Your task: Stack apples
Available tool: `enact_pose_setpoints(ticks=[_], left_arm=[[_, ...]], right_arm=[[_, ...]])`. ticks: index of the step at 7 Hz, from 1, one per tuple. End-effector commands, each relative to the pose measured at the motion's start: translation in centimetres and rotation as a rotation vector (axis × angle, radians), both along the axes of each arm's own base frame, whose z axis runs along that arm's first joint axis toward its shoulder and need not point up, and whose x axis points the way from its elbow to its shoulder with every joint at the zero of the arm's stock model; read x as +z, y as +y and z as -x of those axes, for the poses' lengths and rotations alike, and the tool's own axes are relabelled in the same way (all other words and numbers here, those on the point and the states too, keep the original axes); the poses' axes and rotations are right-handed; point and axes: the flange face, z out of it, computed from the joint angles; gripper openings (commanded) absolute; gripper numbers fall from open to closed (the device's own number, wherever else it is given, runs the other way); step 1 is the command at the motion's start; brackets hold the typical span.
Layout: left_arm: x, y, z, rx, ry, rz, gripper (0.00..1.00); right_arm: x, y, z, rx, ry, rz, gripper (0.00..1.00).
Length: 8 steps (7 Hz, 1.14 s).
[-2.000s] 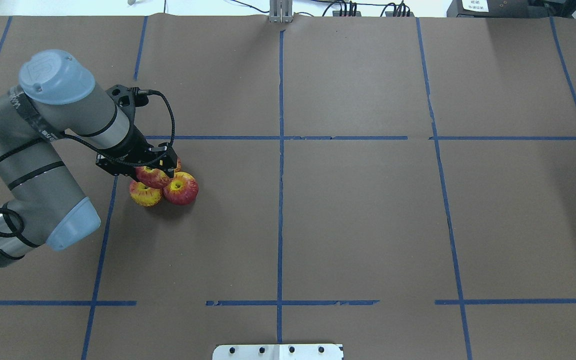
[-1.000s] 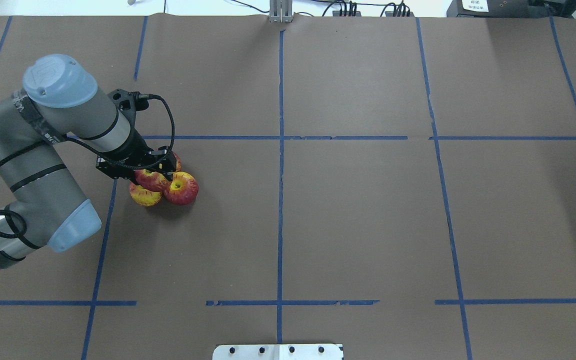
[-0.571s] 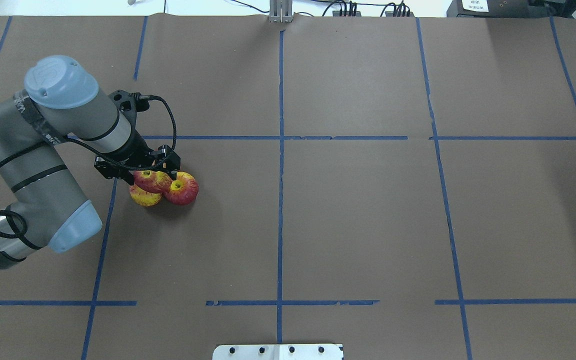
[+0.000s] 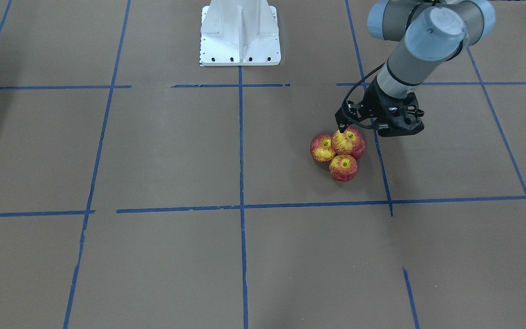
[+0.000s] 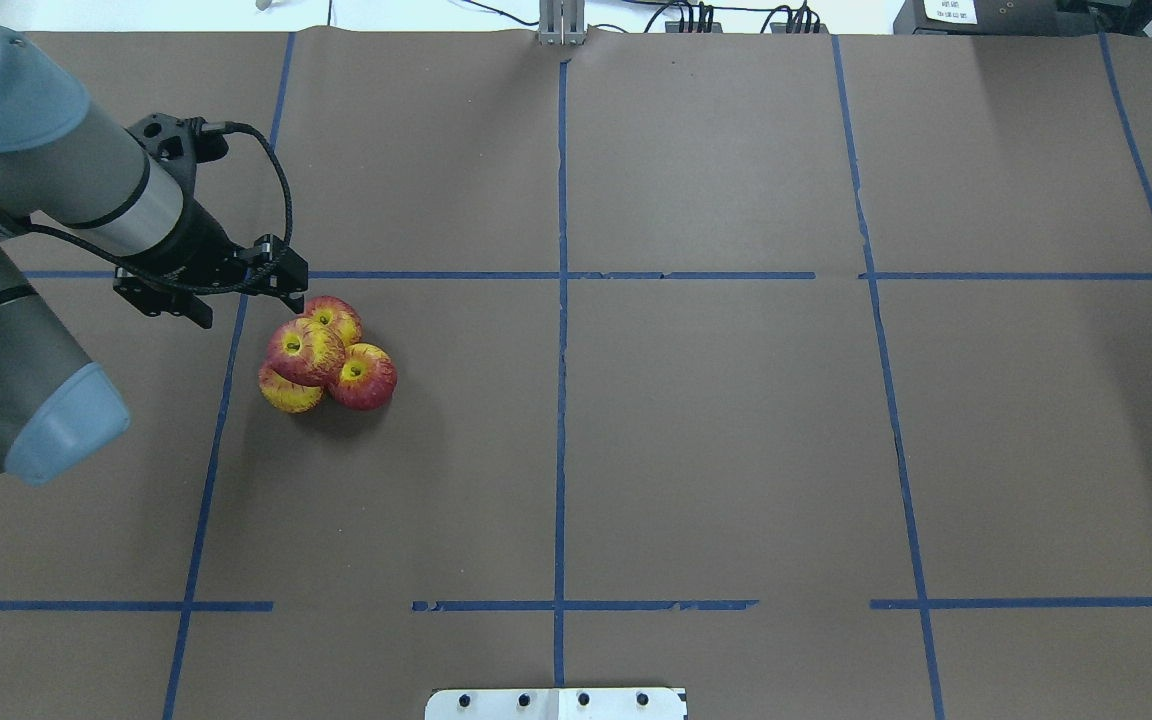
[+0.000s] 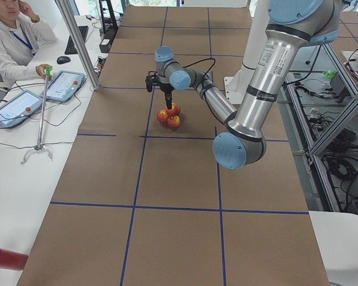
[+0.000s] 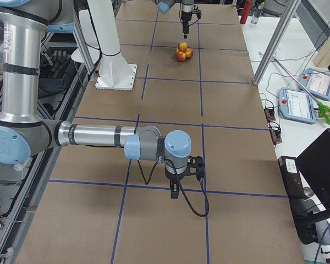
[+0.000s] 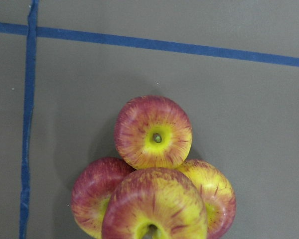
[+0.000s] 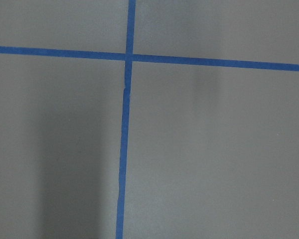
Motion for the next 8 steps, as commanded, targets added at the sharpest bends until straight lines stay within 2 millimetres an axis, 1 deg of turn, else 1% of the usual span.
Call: enact_pose_setpoints(ticks=[1,2,3,4,5,6,7,8], left_arm=[[5.5,0.8,5.0,0.096,-0.053,-0.101,1.00],[8.5,-0.6,10.3,0.088,-0.088,-0.144,1.00],[12.0,-0.4,14.6,0.123,-0.079,-0.146,1.00],[15.1,-0.4,19.2,0.180,-0.057,-0.198,1.00],[18.5,-0.3,23.7,0.198,-0.073,-0.235,1.00],[22.8,0.4,27.8,0.221,-0.099,-0.254,1.00],[27.8,0.1,33.1,0.228,-0.116,-0.265,1.00],[29.8,0.8,36.3,0.223,-0.095,-0.290,1.00]], right_arm=[[0.0,0.0,0.0,0.000,0.000,0.000,1.00],[0.0,0.0,0.0,0.000,0.000,0.000,1.00],[0.0,0.0,0.0,0.000,0.000,0.000,1.00],[0.0,0.0,0.0,0.000,0.000,0.000,1.00],[0.0,0.0,0.0,0.000,0.000,0.000,1.00],[0.0,0.0,0.0,0.000,0.000,0.000,1.00],[0.0,0.0,0.0,0.000,0.000,0.000,1.00],[0.0,0.0,0.0,0.000,0.000,0.000,1.00]])
